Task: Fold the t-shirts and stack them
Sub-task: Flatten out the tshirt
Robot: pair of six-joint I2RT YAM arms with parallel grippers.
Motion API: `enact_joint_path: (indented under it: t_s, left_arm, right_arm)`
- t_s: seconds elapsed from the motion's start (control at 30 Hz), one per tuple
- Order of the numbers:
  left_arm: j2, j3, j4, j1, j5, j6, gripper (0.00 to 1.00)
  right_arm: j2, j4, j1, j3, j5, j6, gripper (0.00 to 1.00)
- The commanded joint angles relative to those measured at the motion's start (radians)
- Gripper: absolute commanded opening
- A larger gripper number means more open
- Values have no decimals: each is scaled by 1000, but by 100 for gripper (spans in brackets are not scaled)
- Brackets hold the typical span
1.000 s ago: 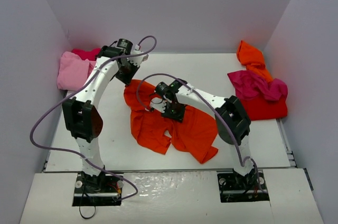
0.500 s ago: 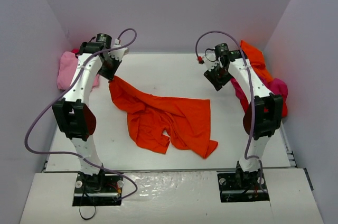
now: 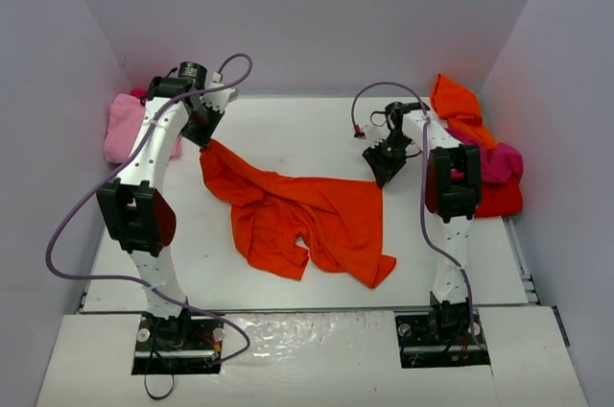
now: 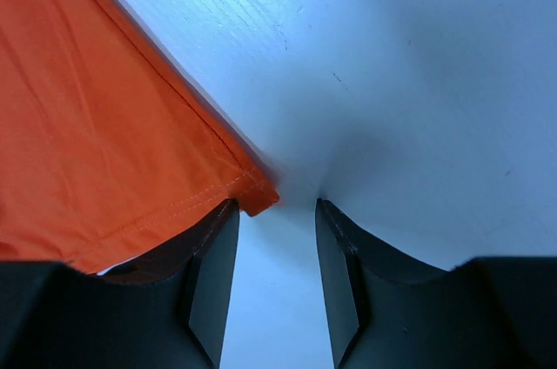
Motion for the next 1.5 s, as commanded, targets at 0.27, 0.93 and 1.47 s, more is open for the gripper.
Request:
enact_joint_path:
  t_s: [0.27,0.93,1.47]
  left_arm:
    - [-58,23,-14,-5,-7,7,0]
    - [-34,8,-6,-5,-8,8,0]
    - [-23,13,-2,-7,-9,7,0]
  right_arm:
    - [205,-229,-47,189,-214,-119,41]
    - [326,-314,-32,118,-266,-210,38]
    - [381,-218,5,244,-213,-16,41]
